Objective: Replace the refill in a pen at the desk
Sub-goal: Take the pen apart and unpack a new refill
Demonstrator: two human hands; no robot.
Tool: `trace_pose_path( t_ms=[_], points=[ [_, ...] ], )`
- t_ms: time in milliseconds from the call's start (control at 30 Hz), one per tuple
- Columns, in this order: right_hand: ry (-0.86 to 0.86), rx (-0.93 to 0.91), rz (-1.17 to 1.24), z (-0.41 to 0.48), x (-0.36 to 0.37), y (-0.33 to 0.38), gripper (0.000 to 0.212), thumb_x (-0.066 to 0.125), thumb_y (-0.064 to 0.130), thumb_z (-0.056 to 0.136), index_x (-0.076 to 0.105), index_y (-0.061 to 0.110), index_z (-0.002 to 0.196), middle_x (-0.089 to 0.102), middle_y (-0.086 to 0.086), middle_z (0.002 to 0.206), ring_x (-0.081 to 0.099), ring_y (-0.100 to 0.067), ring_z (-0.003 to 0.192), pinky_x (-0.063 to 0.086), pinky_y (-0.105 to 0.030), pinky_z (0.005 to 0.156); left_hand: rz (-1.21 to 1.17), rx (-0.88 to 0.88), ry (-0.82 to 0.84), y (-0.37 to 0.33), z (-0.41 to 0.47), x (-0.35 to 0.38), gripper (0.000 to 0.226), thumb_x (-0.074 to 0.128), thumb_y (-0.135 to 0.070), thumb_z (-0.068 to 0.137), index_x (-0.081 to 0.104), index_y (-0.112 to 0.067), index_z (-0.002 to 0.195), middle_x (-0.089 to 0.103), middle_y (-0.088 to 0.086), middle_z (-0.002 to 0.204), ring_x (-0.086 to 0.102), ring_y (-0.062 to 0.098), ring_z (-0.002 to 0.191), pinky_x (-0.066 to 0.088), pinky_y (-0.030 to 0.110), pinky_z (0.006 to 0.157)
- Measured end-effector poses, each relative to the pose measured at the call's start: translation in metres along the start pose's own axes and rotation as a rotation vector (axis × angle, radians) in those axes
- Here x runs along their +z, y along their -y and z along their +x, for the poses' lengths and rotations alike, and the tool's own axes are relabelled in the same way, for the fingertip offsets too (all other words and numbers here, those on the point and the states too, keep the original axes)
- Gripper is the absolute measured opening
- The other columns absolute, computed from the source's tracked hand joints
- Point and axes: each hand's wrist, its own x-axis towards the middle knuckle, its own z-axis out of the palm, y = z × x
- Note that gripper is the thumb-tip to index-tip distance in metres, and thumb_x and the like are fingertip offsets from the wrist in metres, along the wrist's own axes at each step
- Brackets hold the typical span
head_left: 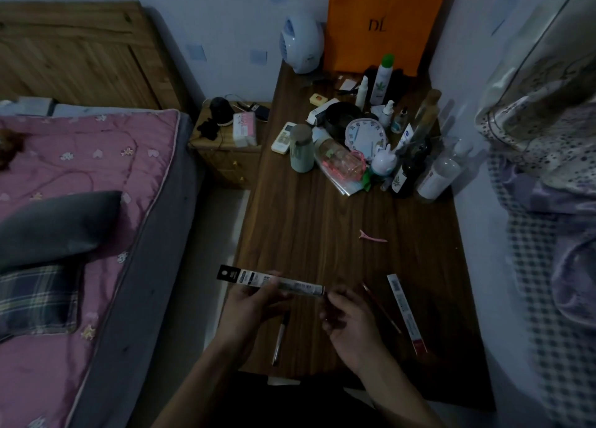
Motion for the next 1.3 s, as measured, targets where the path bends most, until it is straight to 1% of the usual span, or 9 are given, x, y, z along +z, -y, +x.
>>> trace_pose_path(
  t_ms=[167,333,500,600,800,933,1033,1133,1300],
  points=[
    [-0.104,-0.006,0.173,0.012,-0.006,0.007,0.019,0.069,0.012,0.08,0.069,0.008,0.098,0.076,-0.013,0.083,0.073,-0.022,0.069,0.052,-0.029,0.059,-0.184,-0.089,-0.146,0.009,0.015,-0.009,0.033,0.064,-0.032,0.087,0.064,-0.003,0.103,0.074,0.017,0.096,0.074,0.029,0.091,0.059,0.034,0.069],
    [-0.164,-0.099,0.251,0.026,-0.026,0.026,0.017,0.054,0.015,0.095,0.065,0.007,0.105,0.076,-0.014,0.092,0.074,-0.028,0.087,0.053,-0.038,0.079,-0.263,-0.153,-0.465,0.012,0.04,-0.02,0.017,0.054,-0.023,0.094,0.06,-0.007,0.091,0.066,0.017,0.089,0.066,0.03,0.077,0.054,0.039,0.066],
    [-0.217,-0.1,0.257,0.031,-0.027,0.037,0.015,0.054,0.019,0.098,0.067,0.012,0.095,0.063,-0.002,0.064,0.059,-0.017,0.065,0.049,-0.033,0.069,0.025,-0.104,-0.384,0.029,0.063,-0.029,0.012,0.05,-0.01,0.092,0.058,-0.013,0.083,0.063,0.006,0.06,0.063,0.019,0.052,0.052,0.034,0.052],
    [-0.245,-0.096,0.199,0.035,-0.024,0.033,0.02,0.054,0.021,0.099,0.07,0.011,0.102,0.059,0.001,0.061,0.054,-0.011,0.053,0.046,-0.026,0.056,0.234,-0.169,-0.252,0.048,0.073,-0.036,0.014,0.049,-0.026,0.098,0.058,-0.019,0.09,0.063,-0.004,0.057,0.058,0.003,0.042,0.045,0.024,0.042],
    [-0.295,-0.083,-0.163,0.039,-0.014,0.015,0.025,0.058,0.033,0.097,0.077,0.016,0.096,0.061,0.004,0.062,0.049,-0.007,0.047,0.038,-0.019,0.04,0.857,-0.167,-0.107,0.09,0.086,-0.057,0.048,0.038,-0.06,0.095,0.064,-0.02,0.093,0.07,0.0,0.081,0.069,0.015,0.071,0.048,0.026,0.057],
    [-0.315,-0.078,-0.341,0.044,-0.004,0.003,0.022,0.061,0.033,0.094,0.077,0.023,0.082,0.061,0.006,0.061,0.051,-0.007,0.048,0.04,-0.022,0.044,1.117,-0.164,-0.204,0.108,0.089,-0.067,0.05,0.036,-0.063,0.092,0.057,-0.02,0.104,0.061,-0.007,0.081,0.056,0.009,0.065,0.039,0.026,0.055],
    [-0.309,-0.075,-0.412,0.047,0.005,-0.002,0.02,0.062,0.032,0.093,0.077,0.025,0.081,0.061,0.007,0.06,0.051,-0.006,0.047,0.041,-0.022,0.046,1.232,-0.148,-0.275,0.117,0.086,-0.073,0.045,0.036,-0.058,0.094,0.053,-0.019,0.107,0.051,-0.013,0.068,0.046,0.003,0.055,0.03,0.023,0.047],
    [-0.299,-0.093,-0.444,0.049,0.01,-0.006,0.019,0.063,0.031,0.093,0.077,0.025,0.081,0.059,0.006,0.059,0.05,-0.006,0.048,0.039,-0.023,0.048,1.337,-0.135,-0.274,0.127,0.083,-0.078,0.037,0.034,-0.054,0.096,0.05,-0.022,0.102,0.067,0.002,0.093,0.06,0.018,0.07,0.037,0.029,0.056],
    [-0.276,-0.107,-0.493,0.046,0.014,-0.013,0.019,0.062,0.03,0.094,0.076,0.026,0.082,0.058,0.009,0.057,0.05,-0.004,0.048,0.039,-0.023,0.051,1.377,-0.113,-0.267,0.132,0.072,-0.078,0.042,0.034,-0.059,0.092,0.057,-0.031,0.113,0.062,-0.001,0.114,0.063,0.022,0.097,0.053,0.038,0.077]
  ],
)
